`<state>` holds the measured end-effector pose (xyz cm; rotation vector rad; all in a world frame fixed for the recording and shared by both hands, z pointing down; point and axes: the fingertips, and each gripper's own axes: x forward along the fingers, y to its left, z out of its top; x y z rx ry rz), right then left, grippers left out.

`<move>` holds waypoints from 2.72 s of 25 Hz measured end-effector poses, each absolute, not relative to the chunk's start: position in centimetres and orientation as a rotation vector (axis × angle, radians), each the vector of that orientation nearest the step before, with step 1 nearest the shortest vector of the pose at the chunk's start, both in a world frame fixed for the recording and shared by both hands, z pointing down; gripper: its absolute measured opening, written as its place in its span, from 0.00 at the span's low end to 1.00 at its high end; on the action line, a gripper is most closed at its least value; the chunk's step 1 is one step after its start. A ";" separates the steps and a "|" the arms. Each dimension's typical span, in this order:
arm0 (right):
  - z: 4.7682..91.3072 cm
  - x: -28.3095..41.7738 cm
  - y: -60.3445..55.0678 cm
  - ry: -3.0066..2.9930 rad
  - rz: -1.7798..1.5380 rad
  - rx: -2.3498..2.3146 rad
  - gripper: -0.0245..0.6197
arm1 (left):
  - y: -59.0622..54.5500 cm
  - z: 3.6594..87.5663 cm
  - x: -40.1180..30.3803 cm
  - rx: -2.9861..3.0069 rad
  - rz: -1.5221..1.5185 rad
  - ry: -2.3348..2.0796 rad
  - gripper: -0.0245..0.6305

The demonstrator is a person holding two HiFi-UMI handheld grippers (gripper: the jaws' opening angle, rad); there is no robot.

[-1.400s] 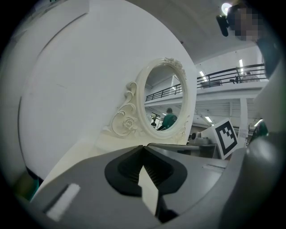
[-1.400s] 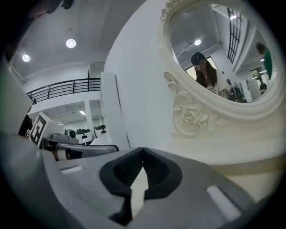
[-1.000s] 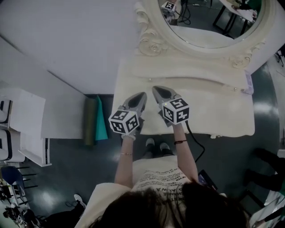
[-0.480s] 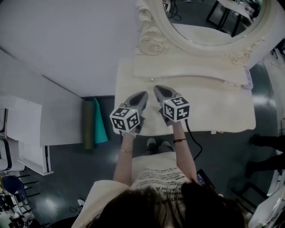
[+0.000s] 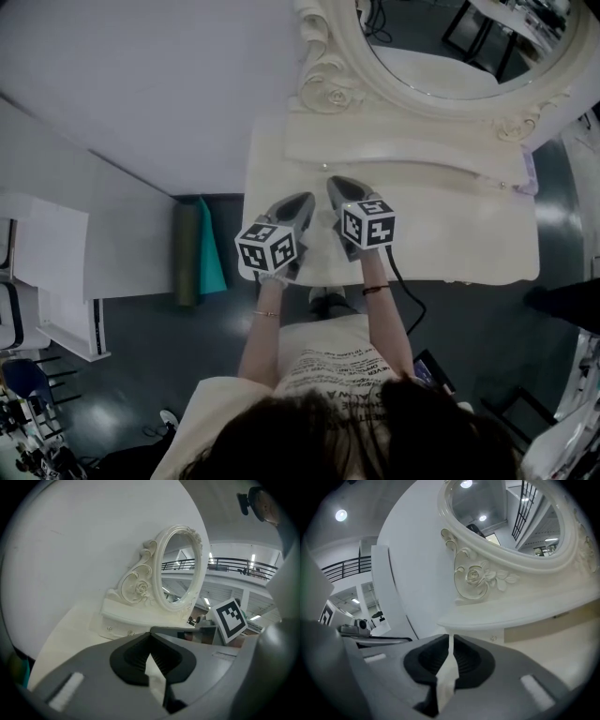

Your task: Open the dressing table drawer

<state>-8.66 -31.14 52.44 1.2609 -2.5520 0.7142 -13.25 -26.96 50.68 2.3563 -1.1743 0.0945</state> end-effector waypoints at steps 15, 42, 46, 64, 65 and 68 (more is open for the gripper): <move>55.8 -9.8 -33.4 -2.444 0.771 1.239 0.14 | -28.3 53.0 -14.0 2.309 0.152 -1.180 0.04; 58.7 -10.3 -36.2 -2.308 0.889 1.350 0.24 | -29.8 54.0 -15.2 2.284 0.174 -1.198 0.04; 58.9 -10.4 -36.4 -2.294 0.924 1.346 0.24 | -30.0 54.1 -15.5 2.278 0.174 -1.207 0.04; 59.3 -10.3 -36.9 -2.240 0.945 1.380 0.20 | -30.3 54.1 -16.0 2.273 0.187 -1.220 0.04; 59.3 -10.3 -36.9 -2.240 0.948 1.379 0.20 | -30.3 54.1 -16.0 2.273 0.188 -1.219 0.04; 59.3 -10.4 -36.8 -2.240 0.948 1.374 0.20 | -30.1 54.2 -15.9 2.274 0.193 -1.213 0.04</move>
